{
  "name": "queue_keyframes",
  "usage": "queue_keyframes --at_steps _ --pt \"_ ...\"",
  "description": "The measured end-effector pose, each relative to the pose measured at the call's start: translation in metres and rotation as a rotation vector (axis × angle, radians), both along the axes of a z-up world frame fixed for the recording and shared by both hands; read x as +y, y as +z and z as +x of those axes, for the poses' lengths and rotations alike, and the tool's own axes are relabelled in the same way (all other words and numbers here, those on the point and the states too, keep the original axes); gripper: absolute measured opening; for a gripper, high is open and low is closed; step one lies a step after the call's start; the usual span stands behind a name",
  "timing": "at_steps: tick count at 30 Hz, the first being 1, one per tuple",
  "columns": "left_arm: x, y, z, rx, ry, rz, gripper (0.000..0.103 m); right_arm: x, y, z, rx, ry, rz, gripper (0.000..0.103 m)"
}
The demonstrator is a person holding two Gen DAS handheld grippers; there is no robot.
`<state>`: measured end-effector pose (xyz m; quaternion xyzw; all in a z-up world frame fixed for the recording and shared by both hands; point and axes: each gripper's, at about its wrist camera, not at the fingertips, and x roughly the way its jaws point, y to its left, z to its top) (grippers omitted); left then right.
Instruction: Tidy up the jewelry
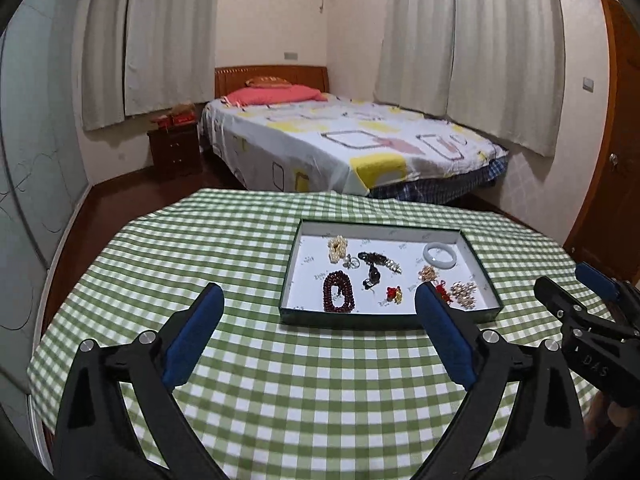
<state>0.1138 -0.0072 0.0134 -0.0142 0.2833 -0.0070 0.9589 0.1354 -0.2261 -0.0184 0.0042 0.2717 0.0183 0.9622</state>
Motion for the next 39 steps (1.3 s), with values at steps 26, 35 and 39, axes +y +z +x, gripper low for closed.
queue_keyframes --at_steps 26,35,39 --pt "0.024 0.073 -0.114 -0.165 0.042 -0.003 0.099 -0.016 0.068 -0.109 -0.183 -0.008 0.009 0.078" --pt "0.021 0.076 -0.12 -0.177 0.03 -0.001 0.099 -0.017 0.069 -0.114 -0.197 -0.008 0.012 0.079" --pt "0.021 0.075 -0.12 -0.176 0.028 -0.003 0.099 -0.017 0.069 -0.114 -0.2 -0.009 0.013 0.079"
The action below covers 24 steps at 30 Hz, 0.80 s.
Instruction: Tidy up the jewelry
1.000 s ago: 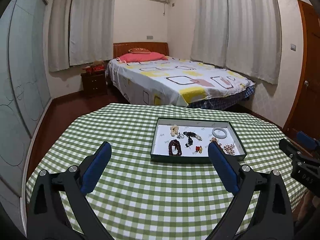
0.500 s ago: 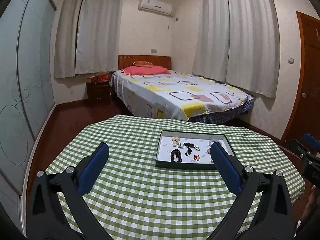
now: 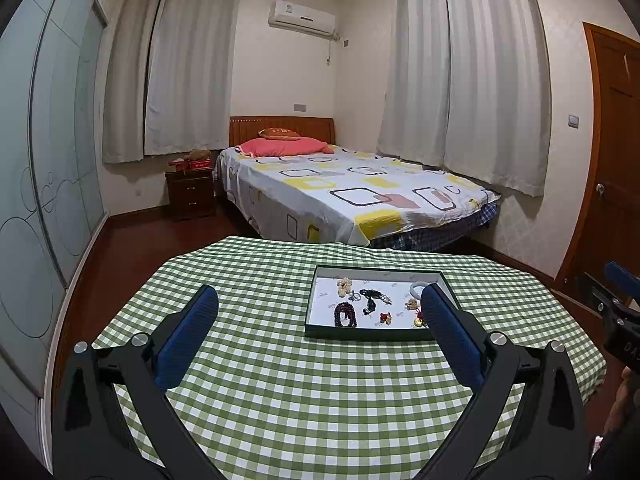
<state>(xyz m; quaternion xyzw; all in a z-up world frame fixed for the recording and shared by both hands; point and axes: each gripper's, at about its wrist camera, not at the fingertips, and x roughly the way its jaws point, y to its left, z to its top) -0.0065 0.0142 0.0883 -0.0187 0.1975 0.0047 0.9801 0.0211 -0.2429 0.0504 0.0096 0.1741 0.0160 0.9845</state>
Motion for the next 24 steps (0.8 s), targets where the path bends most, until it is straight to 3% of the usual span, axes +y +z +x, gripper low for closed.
queue_keyframes --at_steps 24 --pt "-0.0035 0.0006 -0.0041 0.002 -0.01 -0.008 0.099 0.0002 0.0023 -0.0019 -0.006 0.003 -0.003 0.079"
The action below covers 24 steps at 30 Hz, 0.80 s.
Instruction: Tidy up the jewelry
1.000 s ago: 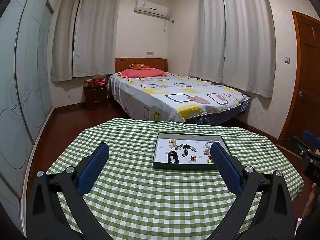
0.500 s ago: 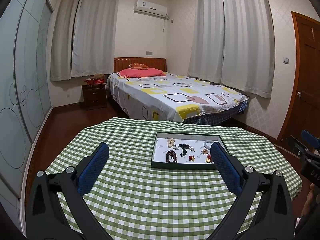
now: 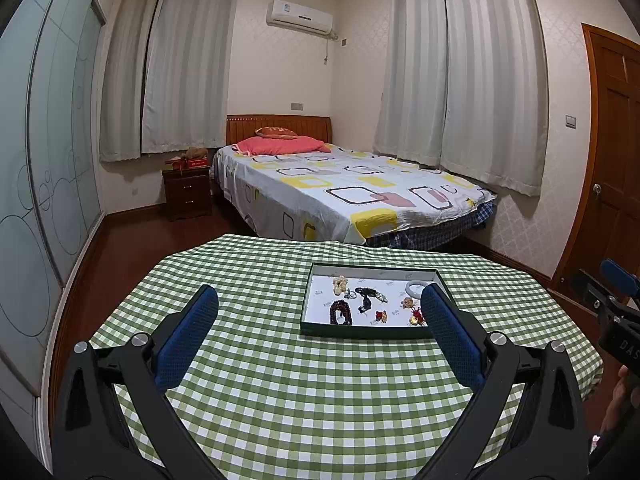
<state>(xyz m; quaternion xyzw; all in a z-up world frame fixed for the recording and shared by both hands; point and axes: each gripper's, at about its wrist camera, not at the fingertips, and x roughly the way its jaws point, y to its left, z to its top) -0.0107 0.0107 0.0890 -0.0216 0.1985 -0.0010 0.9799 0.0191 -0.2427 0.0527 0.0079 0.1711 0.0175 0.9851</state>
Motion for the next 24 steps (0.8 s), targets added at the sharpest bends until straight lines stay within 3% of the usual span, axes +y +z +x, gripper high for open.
queue_keyframes --at_steps 24 --pt "0.0033 0.0003 0.0036 0.003 0.003 -0.011 0.099 0.0012 -0.0006 -0.0008 0.001 0.002 0.0 0.079"
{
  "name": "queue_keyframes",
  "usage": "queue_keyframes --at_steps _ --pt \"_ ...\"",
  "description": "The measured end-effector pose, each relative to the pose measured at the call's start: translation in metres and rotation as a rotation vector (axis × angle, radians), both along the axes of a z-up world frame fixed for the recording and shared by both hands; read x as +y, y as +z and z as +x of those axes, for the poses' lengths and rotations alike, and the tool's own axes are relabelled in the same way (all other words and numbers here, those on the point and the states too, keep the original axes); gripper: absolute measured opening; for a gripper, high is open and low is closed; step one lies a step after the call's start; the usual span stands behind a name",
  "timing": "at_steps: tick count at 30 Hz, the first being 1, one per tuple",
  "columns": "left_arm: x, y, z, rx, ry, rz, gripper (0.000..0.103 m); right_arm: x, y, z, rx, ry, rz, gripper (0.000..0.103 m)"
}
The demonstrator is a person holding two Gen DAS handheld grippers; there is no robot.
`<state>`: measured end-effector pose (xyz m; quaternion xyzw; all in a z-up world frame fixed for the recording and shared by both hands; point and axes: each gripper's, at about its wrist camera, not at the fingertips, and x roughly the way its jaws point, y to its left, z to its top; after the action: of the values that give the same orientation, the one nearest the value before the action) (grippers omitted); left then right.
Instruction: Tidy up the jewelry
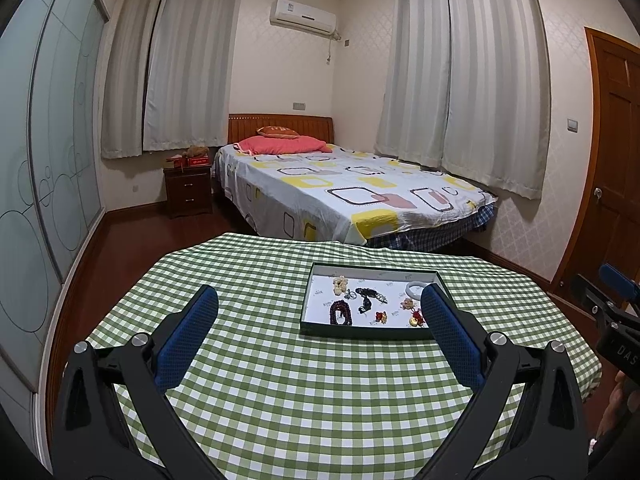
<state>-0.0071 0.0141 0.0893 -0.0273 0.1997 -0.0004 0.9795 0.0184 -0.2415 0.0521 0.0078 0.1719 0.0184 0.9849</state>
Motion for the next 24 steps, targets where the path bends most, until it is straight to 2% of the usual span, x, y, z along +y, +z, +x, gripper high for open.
queue_keyframes --at_steps 24 --pt "-0.0003 -0.0025 -0.002 -0.011 0.007 -0.003 0.099 0.0032 -0.0023 -0.0013 0.005 0.003 -0.002 0.079"
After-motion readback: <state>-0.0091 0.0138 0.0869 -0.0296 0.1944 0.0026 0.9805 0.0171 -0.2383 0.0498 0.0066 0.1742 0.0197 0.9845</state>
